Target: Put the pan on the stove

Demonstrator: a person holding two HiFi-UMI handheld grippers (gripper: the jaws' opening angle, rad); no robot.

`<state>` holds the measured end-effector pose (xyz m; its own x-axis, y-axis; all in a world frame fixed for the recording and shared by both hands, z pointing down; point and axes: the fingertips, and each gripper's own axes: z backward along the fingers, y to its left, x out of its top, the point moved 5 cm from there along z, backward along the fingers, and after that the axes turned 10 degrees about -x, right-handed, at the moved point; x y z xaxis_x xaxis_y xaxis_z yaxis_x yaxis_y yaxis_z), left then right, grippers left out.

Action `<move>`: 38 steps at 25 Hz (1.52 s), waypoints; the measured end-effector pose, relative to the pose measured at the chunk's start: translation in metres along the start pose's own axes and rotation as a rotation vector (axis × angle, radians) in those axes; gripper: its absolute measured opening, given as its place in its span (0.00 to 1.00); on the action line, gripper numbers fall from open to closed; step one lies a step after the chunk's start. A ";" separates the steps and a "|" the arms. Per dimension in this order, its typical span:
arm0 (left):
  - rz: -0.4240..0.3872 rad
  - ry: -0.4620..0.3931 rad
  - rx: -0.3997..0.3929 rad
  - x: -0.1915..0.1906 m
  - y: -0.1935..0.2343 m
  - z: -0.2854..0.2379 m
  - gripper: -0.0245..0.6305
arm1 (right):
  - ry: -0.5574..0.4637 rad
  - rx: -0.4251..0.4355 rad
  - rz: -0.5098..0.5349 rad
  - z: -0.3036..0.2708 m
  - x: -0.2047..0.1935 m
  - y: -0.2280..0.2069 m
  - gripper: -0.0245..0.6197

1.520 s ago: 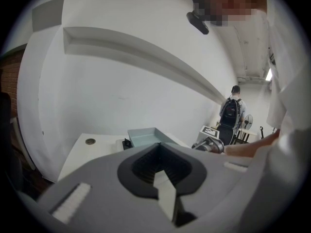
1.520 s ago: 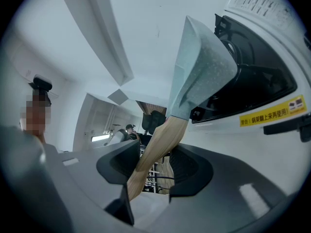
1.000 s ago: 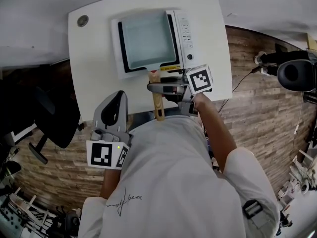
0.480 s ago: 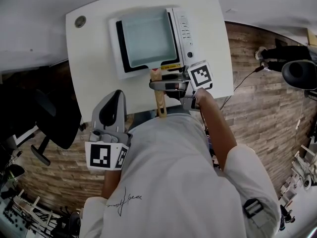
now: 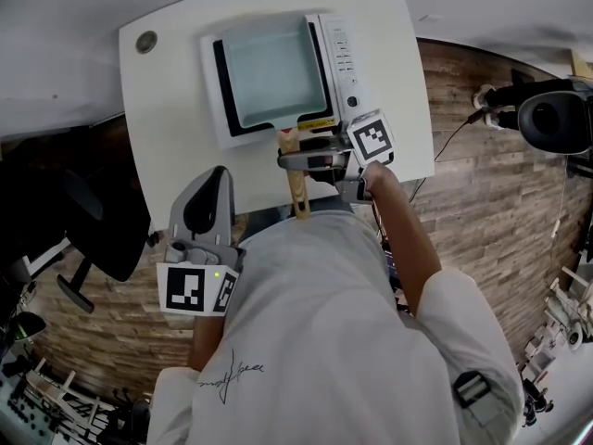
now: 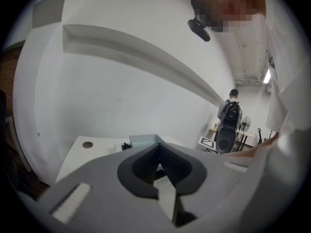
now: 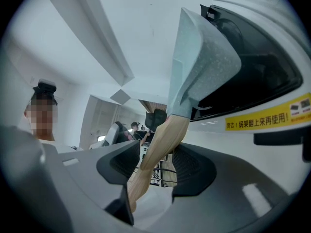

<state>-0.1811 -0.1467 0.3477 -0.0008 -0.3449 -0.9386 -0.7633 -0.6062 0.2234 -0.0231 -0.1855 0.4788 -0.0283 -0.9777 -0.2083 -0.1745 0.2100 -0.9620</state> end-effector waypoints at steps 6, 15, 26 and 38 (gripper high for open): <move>0.001 -0.001 -0.004 -0.002 -0.001 0.000 0.12 | -0.018 0.019 -0.012 0.001 -0.001 0.003 0.39; -0.004 -0.010 -0.019 -0.001 -0.004 0.001 0.12 | -0.089 -0.039 -0.044 0.017 -0.001 -0.007 0.39; -0.015 -0.009 -0.048 -0.005 -0.013 0.005 0.12 | -0.278 -0.190 0.051 0.059 0.004 -0.004 0.36; -0.024 -0.031 -0.094 -0.004 -0.028 0.014 0.12 | -0.525 -0.420 0.229 0.094 0.005 0.044 0.24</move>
<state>-0.1692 -0.1181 0.3415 -0.0044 -0.3079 -0.9514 -0.6994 -0.6791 0.2230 0.0613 -0.1809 0.4192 0.3498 -0.7536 -0.5566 -0.5889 0.2852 -0.7562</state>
